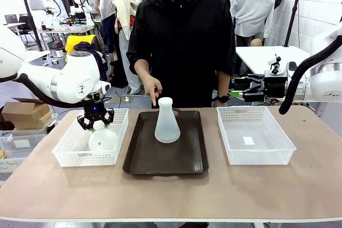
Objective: Prepare the laboratory tools.
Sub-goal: Place the picked Big flask upright in the Handle tray as directed by the person.
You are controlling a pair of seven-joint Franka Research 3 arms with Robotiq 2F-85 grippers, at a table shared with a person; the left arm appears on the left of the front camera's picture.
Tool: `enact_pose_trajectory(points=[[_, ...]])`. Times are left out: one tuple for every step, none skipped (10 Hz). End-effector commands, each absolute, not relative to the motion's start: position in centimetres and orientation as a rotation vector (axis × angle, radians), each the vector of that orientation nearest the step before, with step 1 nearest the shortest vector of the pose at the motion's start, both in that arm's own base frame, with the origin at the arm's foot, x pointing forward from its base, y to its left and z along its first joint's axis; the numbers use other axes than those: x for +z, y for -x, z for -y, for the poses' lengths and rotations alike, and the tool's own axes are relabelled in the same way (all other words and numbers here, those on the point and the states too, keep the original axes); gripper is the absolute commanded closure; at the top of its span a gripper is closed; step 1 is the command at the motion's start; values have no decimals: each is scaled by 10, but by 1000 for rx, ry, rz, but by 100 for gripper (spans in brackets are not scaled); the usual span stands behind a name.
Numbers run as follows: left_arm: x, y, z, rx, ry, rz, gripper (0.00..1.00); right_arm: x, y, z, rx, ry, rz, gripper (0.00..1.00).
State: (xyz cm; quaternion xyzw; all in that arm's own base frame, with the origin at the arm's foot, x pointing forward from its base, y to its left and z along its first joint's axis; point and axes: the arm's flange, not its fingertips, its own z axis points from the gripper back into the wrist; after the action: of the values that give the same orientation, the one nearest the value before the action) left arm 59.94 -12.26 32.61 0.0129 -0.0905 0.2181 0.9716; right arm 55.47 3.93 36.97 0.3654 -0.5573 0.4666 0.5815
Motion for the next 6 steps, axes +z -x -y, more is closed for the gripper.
enact_pose_trajectory(points=[[327, -599, 123, 439, -26, 184, 100, 371, -556, -40, 1100, -857, 1285, 0], [327, -599, 123, 439, -26, 184, 100, 371, -556, -40, 1100, -857, 1285, 0], [326, -599, 123, 440, -26, 183, 100, 371, -556, -40, 1100, -857, 1285, 0], [339, -594, 122, 421, -44, 224, 100, 371, -556, -40, 1100, -857, 1285, 0], [356, -588, 120, 403, -35, 293, 100, 371, -556, -40, 1100, -857, 1285, 0], [382, -575, 119, 380, 1, 404, 100, 371, -556, -40, 1100, -857, 1285, 0]])
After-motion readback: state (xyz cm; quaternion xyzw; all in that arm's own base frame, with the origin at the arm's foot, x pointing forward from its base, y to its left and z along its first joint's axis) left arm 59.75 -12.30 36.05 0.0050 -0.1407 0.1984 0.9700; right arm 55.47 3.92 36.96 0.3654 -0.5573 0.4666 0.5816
